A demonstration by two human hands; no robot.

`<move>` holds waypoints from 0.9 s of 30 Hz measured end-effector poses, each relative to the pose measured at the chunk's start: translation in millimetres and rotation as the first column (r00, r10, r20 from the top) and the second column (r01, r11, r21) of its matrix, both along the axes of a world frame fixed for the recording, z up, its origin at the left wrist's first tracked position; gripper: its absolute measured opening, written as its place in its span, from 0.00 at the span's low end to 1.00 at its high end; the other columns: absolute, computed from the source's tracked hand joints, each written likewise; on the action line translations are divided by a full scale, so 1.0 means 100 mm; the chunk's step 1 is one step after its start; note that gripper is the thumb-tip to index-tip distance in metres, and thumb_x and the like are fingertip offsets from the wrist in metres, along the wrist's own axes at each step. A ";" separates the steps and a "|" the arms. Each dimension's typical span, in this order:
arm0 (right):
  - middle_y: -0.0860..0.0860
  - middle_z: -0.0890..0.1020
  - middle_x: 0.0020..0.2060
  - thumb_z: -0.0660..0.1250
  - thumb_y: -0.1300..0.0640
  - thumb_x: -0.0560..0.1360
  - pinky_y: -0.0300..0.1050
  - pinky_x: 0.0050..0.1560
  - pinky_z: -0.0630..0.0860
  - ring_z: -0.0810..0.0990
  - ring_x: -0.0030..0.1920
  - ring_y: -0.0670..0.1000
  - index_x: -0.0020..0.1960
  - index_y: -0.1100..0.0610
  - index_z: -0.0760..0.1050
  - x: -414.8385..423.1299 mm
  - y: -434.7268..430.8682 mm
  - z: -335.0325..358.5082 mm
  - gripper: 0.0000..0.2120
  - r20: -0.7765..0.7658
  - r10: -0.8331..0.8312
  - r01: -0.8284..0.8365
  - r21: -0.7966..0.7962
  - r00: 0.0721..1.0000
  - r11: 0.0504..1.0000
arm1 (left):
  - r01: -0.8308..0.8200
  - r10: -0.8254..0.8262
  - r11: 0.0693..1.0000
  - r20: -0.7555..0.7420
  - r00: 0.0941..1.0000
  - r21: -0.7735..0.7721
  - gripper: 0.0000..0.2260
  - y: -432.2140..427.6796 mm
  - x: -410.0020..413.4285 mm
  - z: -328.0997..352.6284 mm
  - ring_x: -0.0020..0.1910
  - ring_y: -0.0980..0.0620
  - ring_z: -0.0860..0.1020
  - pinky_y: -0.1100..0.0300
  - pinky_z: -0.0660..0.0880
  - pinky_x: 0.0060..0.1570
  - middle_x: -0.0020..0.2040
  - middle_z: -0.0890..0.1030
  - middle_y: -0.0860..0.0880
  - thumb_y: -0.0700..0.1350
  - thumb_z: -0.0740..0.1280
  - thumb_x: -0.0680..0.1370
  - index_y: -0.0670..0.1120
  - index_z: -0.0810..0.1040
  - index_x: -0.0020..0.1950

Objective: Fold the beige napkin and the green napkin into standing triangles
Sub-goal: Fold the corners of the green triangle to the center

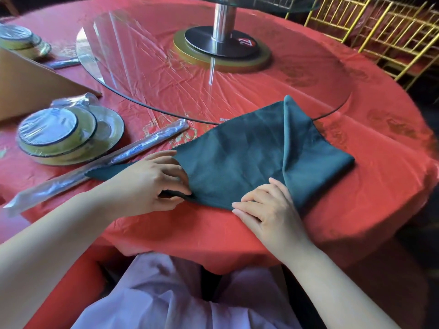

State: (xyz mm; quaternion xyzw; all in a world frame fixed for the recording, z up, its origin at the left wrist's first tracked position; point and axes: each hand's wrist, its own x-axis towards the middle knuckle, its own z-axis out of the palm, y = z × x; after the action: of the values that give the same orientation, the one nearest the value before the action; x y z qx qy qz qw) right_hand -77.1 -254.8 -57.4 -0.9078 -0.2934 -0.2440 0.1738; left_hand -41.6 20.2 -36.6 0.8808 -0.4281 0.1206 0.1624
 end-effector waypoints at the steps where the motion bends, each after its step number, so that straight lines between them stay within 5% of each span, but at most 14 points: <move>1: 0.43 0.80 0.36 0.65 0.49 0.72 0.50 0.64 0.64 0.73 0.44 0.46 0.41 0.49 0.83 0.00 0.00 0.01 0.09 -0.015 -0.003 0.003 0.009 1.000 1.000 | 0.005 -0.005 1.000 0.005 1.000 0.018 0.08 0.03 0.01 0.02 0.44 0.54 0.75 0.56 0.67 0.61 0.43 0.81 0.56 0.50 0.66 0.72 0.51 0.83 0.45; 8: 0.43 0.80 0.36 0.65 0.49 0.72 0.51 0.65 0.63 0.73 0.44 0.46 0.40 0.49 0.82 -0.01 0.03 0.02 0.08 -0.001 -0.014 0.014 0.010 1.000 1.000 | -0.147 0.152 0.985 -0.046 0.987 0.093 0.13 0.34 0.17 0.50 0.36 0.54 0.79 0.65 0.73 0.34 0.41 0.82 0.55 0.54 0.62 0.71 0.51 0.83 0.45; 10: 0.43 0.80 0.36 0.65 0.49 0.72 0.52 0.67 0.61 0.73 0.45 0.46 0.40 0.49 0.82 -0.03 0.03 0.02 0.08 -0.011 -0.023 0.023 0.025 1.000 0.999 | -0.196 0.201 0.976 -0.047 0.978 0.097 0.10 0.35 0.29 0.68 0.35 0.56 0.78 0.68 0.70 0.35 0.41 0.83 0.53 0.53 0.66 0.71 0.50 0.83 0.45; 14: 0.41 0.80 0.36 0.65 0.47 0.71 0.57 0.71 0.53 0.72 0.47 0.46 0.41 0.48 0.82 -0.11 0.06 0.05 0.08 -0.029 -0.127 0.129 0.071 0.991 0.989 | -0.206 0.219 0.967 -0.081 0.972 0.148 0.11 0.15 0.63 0.98 0.38 0.49 0.79 0.57 0.75 0.40 0.42 0.82 0.52 0.53 0.66 0.70 0.49 0.83 0.46; 21: 0.40 0.79 0.34 0.68 0.45 0.65 0.52 0.73 0.46 0.72 0.47 0.45 0.50 0.47 0.72 -0.25 0.07 0.03 0.16 -0.126 -0.274 0.293 0.183 0.954 0.938 | -0.143 0.119 0.945 0.097 0.988 0.294 0.09 -0.65 1.12 0.92 0.43 0.42 0.79 0.51 0.74 0.49 0.43 0.83 0.47 0.50 0.65 0.73 0.48 0.81 0.46; 27: 0.39 0.79 0.32 0.68 0.47 0.66 0.49 0.73 0.50 0.73 0.45 0.42 0.48 0.46 0.70 -0.25 0.04 0.07 0.12 -0.194 -0.344 0.392 0.327 0.919 0.860 | -0.282 0.248 0.940 0.183 0.951 0.192 0.12 -1.20 1.39 0.82 0.44 0.41 0.77 0.57 0.65 0.38 0.41 0.81 0.44 0.55 0.68 0.70 0.46 0.80 0.42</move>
State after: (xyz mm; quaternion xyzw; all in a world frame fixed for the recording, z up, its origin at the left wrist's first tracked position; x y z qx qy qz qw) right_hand -102.0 -250.9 -50.8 -0.9136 -0.0530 -0.2632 0.3053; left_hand 97.2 -100.1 45.9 0.9306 -0.3275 0.1631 0.0141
